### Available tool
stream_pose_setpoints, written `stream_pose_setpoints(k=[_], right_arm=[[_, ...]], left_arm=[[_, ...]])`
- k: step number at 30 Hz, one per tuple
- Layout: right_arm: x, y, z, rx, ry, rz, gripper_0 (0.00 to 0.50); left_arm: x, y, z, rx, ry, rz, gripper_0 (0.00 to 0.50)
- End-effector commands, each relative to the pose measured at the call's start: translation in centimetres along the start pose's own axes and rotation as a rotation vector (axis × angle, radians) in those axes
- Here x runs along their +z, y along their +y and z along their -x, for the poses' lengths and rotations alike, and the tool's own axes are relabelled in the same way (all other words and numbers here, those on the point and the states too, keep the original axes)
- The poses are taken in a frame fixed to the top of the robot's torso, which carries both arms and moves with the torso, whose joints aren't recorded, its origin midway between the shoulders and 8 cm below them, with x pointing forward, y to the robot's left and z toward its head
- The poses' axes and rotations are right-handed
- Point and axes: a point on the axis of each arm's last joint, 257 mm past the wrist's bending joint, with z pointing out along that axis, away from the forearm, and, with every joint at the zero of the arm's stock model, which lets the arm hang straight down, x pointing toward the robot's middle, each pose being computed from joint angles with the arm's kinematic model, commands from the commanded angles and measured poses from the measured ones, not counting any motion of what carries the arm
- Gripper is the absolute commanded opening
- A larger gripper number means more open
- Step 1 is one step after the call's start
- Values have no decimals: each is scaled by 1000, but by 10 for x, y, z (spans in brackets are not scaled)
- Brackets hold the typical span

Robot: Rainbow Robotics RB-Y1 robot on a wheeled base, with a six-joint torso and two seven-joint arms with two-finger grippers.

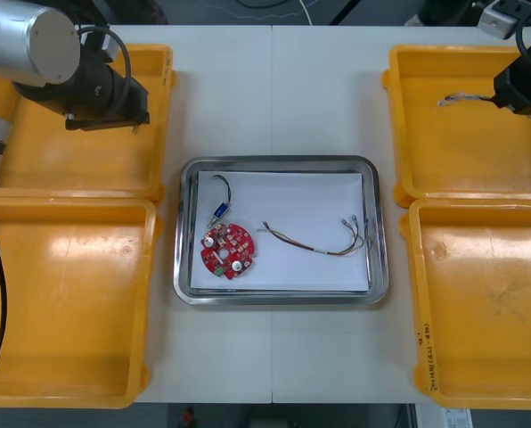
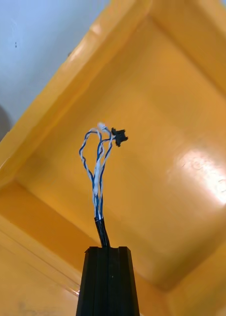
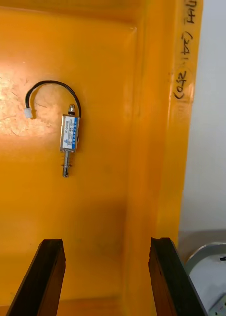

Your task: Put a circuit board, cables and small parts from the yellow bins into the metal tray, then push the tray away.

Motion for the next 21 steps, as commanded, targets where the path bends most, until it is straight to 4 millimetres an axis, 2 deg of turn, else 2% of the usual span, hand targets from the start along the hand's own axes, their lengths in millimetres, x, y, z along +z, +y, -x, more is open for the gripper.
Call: stream_pose_setpoints(k=[1, 5, 9, 15, 18, 21], right_arm=[[-41, -14, 18, -8, -88, -101, 0], [-52, 12, 44, -106, -157, -102, 0], [-51, 45, 58, -200, -191, -75, 0], [-47, 105, 82, -340, -235, -18, 0], [-43, 123, 87, -389, -235, -7, 0], [-31, 151, 87, -461, -209, 27, 0]], left_arm=[[-22, 16, 45, 76, -104, 34, 500], [-13, 26, 49, 57, -119, 43, 500], [-4, 31, 56, 38, -144, 37, 500], [8, 37, 62, 19, -173, 23, 500], [10, 39, 63, 18, -177, 23, 500], [16, 41, 64, 21, -186, 21, 500]])
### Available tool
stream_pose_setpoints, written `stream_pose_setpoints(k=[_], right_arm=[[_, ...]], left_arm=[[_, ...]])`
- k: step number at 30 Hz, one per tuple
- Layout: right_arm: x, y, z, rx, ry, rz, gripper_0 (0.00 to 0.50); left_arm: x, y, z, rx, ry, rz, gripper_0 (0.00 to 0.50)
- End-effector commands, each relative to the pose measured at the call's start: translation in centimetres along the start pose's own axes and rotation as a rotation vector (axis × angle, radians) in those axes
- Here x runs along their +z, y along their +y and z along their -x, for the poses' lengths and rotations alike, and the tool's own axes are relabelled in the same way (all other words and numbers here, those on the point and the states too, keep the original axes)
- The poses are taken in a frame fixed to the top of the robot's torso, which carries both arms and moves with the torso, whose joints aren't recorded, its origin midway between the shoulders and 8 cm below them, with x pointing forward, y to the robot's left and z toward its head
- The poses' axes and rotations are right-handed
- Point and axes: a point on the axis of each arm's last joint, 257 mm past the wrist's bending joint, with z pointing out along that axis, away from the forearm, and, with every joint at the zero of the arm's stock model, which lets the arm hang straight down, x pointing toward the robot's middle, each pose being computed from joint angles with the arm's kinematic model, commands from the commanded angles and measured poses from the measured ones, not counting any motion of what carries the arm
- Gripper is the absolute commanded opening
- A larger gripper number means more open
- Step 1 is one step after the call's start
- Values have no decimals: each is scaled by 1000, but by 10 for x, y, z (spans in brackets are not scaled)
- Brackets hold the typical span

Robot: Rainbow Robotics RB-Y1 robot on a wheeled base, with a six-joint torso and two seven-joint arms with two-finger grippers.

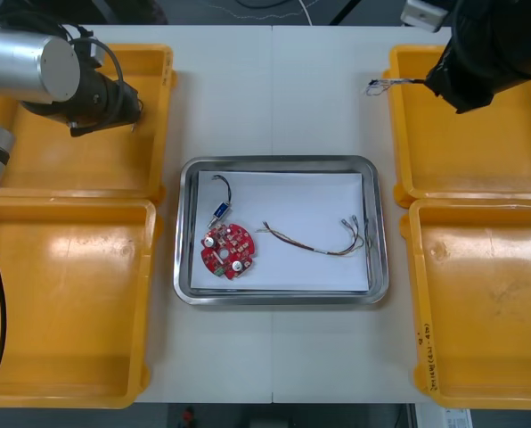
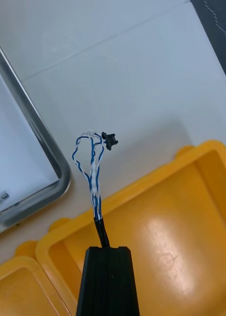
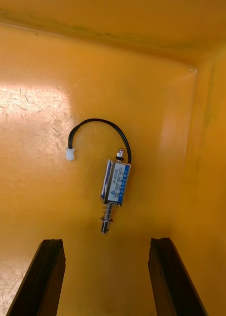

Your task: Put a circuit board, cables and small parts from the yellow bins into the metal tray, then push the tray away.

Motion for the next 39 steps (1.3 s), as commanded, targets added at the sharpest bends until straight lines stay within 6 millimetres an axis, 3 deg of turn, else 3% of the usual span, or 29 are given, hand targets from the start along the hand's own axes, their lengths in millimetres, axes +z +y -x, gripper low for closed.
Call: stream_pose_setpoints(k=[1, 6, 9, 12, 25, 37, 38, 39], right_arm=[[15, 43, 19, -94, 1, 61, 0], [39, 83, 7, -129, 43, 147, 0], [54, 102, -7, -143, 91, 178, 0], [68, 113, -7, -154, 101, 173, 0], [122, 137, 21, -187, 25, 115, 0], [177, 152, 4, -236, 66, 116, 0], [177, 152, 3, -236, 68, 116, 0], [179, 154, 0, -238, 75, 123, 0]], left_arm=[[-18, 3, 45, 117, -96, -3, 500], [-6, 2, 43, 124, -133, -12, 500], [1, 2, 40, 129, -138, -14, 500], [7, -1, 39, 142, -150, -14, 500], [33, 0, 23, 166, -146, -7, 500], [41, 3, 20, 187, -158, 4, 500], [41, 4, 20, 188, -159, 5, 477], [41, 5, 21, 191, -159, 9, 374]])
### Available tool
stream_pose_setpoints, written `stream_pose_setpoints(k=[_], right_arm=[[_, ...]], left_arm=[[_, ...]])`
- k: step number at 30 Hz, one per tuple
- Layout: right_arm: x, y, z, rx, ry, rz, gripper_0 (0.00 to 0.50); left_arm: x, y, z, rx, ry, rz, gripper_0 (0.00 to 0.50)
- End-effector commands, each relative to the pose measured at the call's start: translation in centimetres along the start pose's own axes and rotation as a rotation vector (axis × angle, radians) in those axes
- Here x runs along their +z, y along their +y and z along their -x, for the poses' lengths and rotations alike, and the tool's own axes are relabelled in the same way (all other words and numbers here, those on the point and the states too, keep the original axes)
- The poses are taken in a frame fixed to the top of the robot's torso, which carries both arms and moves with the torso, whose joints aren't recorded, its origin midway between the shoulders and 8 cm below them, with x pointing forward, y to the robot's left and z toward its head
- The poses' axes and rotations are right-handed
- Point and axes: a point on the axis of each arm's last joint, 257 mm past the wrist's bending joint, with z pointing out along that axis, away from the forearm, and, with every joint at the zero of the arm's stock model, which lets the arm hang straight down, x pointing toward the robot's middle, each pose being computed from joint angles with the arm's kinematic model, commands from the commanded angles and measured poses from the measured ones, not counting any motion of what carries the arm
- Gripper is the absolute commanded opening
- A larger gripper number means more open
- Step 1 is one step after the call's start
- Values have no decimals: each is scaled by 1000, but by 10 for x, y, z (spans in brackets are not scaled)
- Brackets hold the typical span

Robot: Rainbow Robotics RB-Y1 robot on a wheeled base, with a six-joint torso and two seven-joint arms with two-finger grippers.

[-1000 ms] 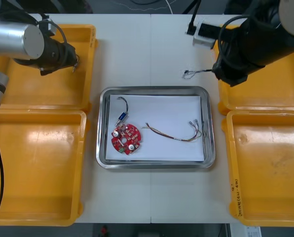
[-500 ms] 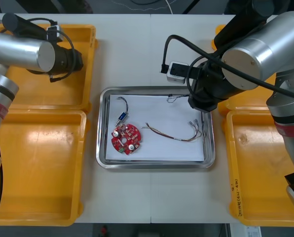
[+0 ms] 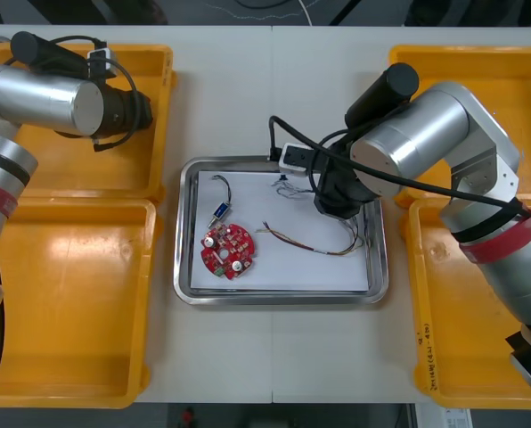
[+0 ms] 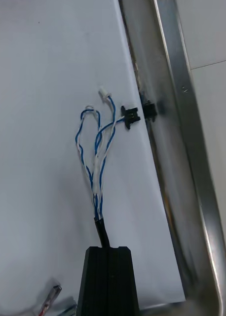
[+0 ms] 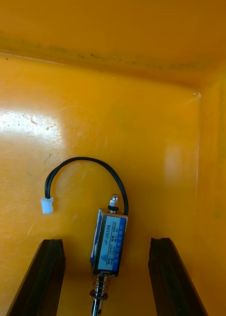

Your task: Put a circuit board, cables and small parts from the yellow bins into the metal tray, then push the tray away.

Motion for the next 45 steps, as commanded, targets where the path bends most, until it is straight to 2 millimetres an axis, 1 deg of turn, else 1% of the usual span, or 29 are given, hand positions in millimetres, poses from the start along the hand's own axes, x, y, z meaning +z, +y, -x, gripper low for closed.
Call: stream_pose_setpoints(k=[1, 2, 3, 4, 6, 7, 8, 10, 12, 18, 22, 24, 29, 31, 32, 34, 35, 38, 39, 41, 44, 45], right_arm=[[9, 13, 6, -36, -2, 15, 0], [10, 14, 6, -38, -1, 18, 0], [11, 15, 6, -43, 2, 21, 0], [11, 17, 5, -50, 4, 23, 0], [12, 17, 3, -54, 10, 24, 0], [11, 17, 2, -52, 10, 23, 38], [12, 17, 3, -54, 10, 24, 262], [12, 18, 2, -49, 11, 28, 500], [11, 18, 4, -47, 8, 28, 500], [6, 17, 9, -56, -7, 18, 500], [-1, 12, 12, -66, -9, -4, 500], [-7, 11, 12, -71, -2, -10, 500], [-32, 7, 6, -54, 24, -6, 500], [-37, 7, 4, -48, 29, -2, 500], [-46, 6, 1, -40, 38, 1, 500], [-53, 4, -2, -31, 44, 0, 500], [-63, 3, -6, -21, 53, 3, 500], [-76, 2, -12, -6, 68, 7, 500], [-86, 1, -17, 9, 78, 9, 500], [-95, 0, -25, 26, 91, 10, 500], [-106, -12, -25, 60, 65, -19, 500], [-115, -22, -26, 82, 45, -42, 500]], left_arm=[[-2, 11, 11, 164, -15, 31, 233], [-2, 11, 11, 166, -14, 33, 150], [-3, 12, 11, 171, -14, 35, 24], [-3, 12, 11, 173, -14, 35, 3], [-3, 12, 11, 177, -14, 35, 4], [-3, 12, 11, 178, -15, 36, 2], [-3, 12, 11, 179, -14, 35, 5], [-3, 12, 12, 181, -15, 37, 3], [-2, 11, 11, 178, -13, 32, 4], [-4, 15, 13, 175, -15, 38, 3], [-10, 27, 15, 146, 6, 50, 3], [-15, 29, 17, 132, 17, 50, 3], [-29, 29, 20, 109, 48, 46, 3], [-33, 29, 22, 107, 54, 48, 2], [-40, 28, 24, 108, 62, 48, 2], [-45, 26, 26, 105, 67, 46, 2], [-51, 26, 28, 102, 75, 45, 4], [-59, 25, 28, 104, 91, 47, 2], [-65, 24, 29, 106, 98, 46, 2], [-71, 23, 29, 105, 108, 47, 2], [-77, 20, 28, 113, 123, 51, 2], [-83, 19, 27, 124, 131, 61, 2]])
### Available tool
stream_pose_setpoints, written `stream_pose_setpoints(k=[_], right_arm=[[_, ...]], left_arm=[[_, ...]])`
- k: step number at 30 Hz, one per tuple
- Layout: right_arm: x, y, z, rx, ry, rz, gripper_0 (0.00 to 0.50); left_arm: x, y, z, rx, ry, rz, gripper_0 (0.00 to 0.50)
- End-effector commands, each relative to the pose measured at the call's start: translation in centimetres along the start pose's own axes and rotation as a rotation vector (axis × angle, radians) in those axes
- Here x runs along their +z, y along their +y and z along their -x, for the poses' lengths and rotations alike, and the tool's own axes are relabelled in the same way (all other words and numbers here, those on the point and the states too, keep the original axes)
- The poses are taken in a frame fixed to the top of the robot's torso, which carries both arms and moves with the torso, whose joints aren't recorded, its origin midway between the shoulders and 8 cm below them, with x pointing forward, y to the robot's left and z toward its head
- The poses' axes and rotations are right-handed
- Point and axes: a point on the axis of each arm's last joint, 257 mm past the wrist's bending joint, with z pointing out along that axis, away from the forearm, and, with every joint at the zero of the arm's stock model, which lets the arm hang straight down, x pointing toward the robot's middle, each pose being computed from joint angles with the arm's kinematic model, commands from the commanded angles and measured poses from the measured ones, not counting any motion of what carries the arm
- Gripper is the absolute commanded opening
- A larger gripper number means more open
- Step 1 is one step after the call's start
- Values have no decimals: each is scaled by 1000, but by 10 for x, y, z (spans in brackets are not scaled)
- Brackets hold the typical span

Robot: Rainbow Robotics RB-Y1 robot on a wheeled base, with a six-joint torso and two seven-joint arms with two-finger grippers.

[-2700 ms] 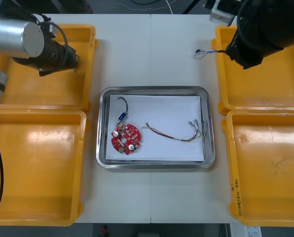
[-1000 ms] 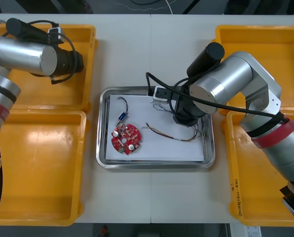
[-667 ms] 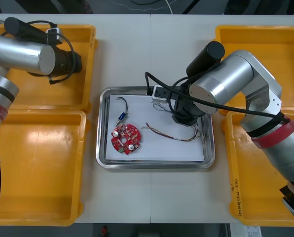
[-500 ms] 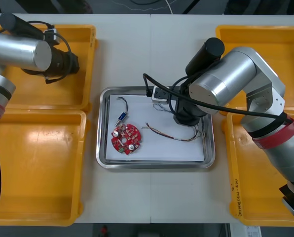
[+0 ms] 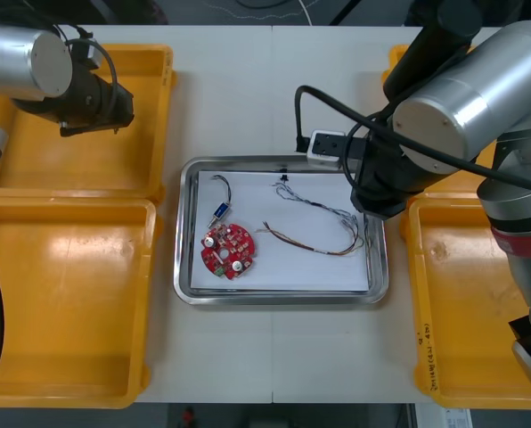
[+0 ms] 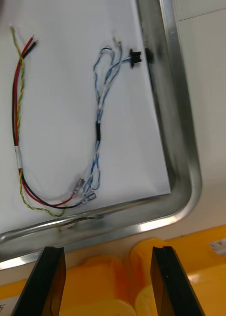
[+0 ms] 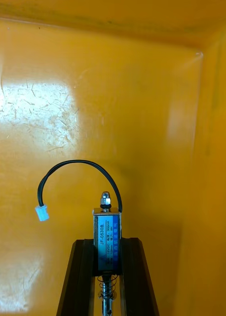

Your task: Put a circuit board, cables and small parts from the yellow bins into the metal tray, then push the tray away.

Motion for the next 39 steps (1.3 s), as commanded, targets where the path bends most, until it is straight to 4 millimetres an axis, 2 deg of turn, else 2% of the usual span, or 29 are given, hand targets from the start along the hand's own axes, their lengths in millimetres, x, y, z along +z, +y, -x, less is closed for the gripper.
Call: stream_pose_setpoints(k=[1, 3, 5, 12, 13, 17, 21, 27, 32, 38, 39], right_arm=[[-31, -27, -2, 89, -77, -69, 500], [-36, -34, -5, 102, -85, -85, 500], [-53, -52, -17, 135, -99, -134, 500], [-69, -75, -54, 224, -102, -171, 500], [-74, -80, -70, 260, -102, -175, 500], [-84, -87, -115, 351, -86, -185, 500], [-91, -88, -168, 477, -56, -199, 500], [-94, -80, -220, 613, -14, -212, 500], [-93, -70, -244, 771, -2, -206, 500], [-90, -59, -259, 954, 13, -197, 500], [-90, -59, -259, 954, 13, -197, 500]], left_arm=[[-37, 9, 27, 91, -46, 32, 2], [-41, 8, 27, 96, -41, 35, 2], [-54, 5, 24, 112, -23, 50, 1], [-82, -11, 8, 155, 27, 54, 1], [-90, -17, 4, 173, 39, 52, 5], [-102, -38, -9, 218, 67, 20, 2], [-111, -58, -25, 260, 106, -23, 2], [-122, -78, -46, 317, 144, -24, 3], [-122, -112, -65, 313, 162, -60, 3], [-118, -156, -82, 309, 179, -85, 2], [-118, -156, -82, 309, 179, -85, 2]])
